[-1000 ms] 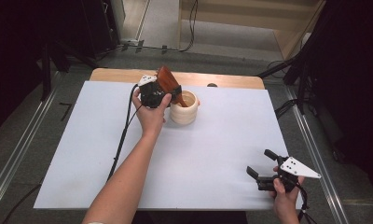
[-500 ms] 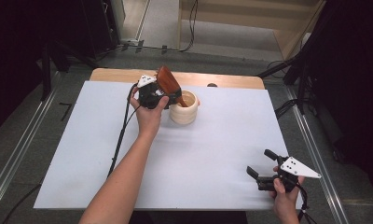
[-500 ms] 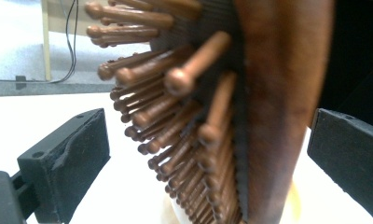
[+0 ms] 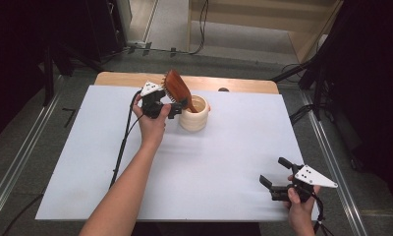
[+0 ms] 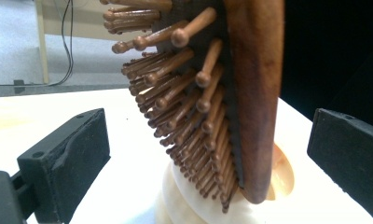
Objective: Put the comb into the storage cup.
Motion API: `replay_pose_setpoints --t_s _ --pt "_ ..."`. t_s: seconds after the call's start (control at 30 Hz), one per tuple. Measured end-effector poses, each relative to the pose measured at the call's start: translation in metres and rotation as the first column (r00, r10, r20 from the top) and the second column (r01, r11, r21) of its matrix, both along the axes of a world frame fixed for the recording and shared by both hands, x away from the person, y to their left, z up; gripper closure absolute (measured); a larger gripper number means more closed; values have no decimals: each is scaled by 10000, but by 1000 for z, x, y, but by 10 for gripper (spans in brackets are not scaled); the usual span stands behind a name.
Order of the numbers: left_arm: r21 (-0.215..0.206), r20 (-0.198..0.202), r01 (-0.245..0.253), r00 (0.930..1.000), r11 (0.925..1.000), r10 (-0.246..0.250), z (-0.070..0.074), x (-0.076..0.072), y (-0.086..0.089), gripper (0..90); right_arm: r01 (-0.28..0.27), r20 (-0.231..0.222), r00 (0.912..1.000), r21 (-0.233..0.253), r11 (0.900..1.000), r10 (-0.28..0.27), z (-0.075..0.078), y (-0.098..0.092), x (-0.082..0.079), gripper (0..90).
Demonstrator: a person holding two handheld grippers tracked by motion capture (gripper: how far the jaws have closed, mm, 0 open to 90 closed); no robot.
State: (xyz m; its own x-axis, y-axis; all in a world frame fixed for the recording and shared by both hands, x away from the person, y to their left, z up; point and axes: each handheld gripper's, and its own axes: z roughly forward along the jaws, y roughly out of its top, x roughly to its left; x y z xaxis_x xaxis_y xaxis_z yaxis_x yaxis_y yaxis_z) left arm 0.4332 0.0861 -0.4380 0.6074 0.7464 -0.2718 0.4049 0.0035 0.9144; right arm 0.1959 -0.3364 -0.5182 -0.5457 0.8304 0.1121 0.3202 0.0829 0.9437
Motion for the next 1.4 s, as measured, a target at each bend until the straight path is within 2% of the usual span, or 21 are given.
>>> replay_pose_setpoints --t_s 0.2,0.4,0.9,1.4 --pt "306 162 22 9999 9995 -27 0 -7 4 0 14 -12 10000 -32 10000 -14 0 0 0 0" --pt "233 308 160 9994 9996 -167 0 -15 7 0 31 -19 10000 -41 10000 -31 0 0 0 0" --pt "457 473 440 9978 9980 -462 -4 -34 10 0 38 -9 10000 -58 10000 -38 0 0 0 0" --pt "456 628 325 9974 9984 -353 -10 -56 26 0 38 -14 10000 -107 9999 -38 0 1 0 0"
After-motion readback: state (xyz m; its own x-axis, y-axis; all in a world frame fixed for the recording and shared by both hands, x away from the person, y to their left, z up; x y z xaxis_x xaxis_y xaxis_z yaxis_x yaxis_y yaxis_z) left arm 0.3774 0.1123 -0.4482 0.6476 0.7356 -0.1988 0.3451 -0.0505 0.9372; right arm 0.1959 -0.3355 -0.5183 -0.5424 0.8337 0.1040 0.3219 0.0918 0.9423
